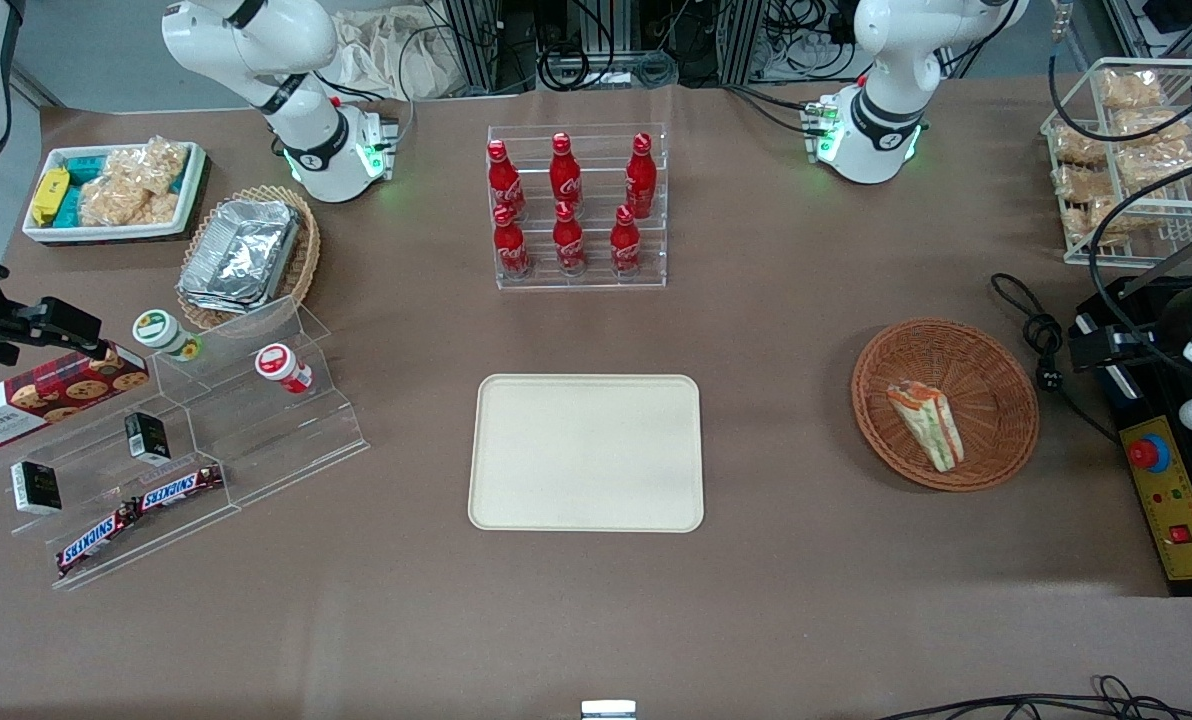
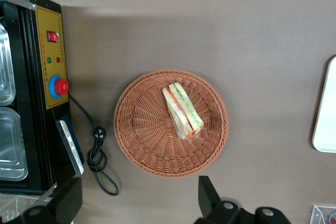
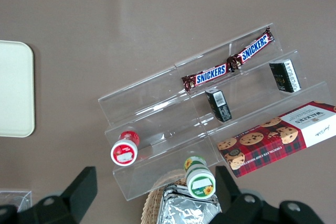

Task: Place sandwich from basket to tray
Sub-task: 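Move the left gripper down over the wrapped sandwich in the wicker basket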

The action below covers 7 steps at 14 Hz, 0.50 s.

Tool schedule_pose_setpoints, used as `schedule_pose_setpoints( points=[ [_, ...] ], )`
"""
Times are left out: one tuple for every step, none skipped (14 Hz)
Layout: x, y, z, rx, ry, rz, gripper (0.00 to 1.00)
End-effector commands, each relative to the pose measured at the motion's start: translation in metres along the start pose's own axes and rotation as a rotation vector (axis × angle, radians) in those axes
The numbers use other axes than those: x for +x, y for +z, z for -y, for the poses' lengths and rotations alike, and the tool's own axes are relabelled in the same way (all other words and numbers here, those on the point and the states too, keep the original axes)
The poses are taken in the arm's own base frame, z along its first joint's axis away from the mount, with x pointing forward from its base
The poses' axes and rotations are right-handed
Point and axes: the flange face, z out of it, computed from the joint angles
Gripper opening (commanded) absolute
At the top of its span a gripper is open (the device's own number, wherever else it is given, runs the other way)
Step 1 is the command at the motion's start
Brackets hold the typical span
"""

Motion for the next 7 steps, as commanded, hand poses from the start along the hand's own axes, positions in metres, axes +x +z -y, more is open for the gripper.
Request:
schedule_pose_setpoints(
  points=[
    [0.007, 0.001, -0.002, -0.02, 0.023, -0.008, 0.99],
    [0.007, 0.002, -0.001, -0.02, 0.02, -0.005, 0.99],
    [0.007, 0.004, -0.002, -0.02, 0.02, -0.002, 0.99],
    [0.008, 0.008, -0.003, -0.021, 0.014, 0.006, 0.99],
    [0.009, 0.022, -0.005, -0.019, 0.014, 0.036, 0.99],
    [0.005, 0.043, -0.008, -0.014, 0.019, 0.081, 0.99],
    [0.001, 0.065, -0.011, -0.008, 0.012, 0.127, 0.99]
  ],
)
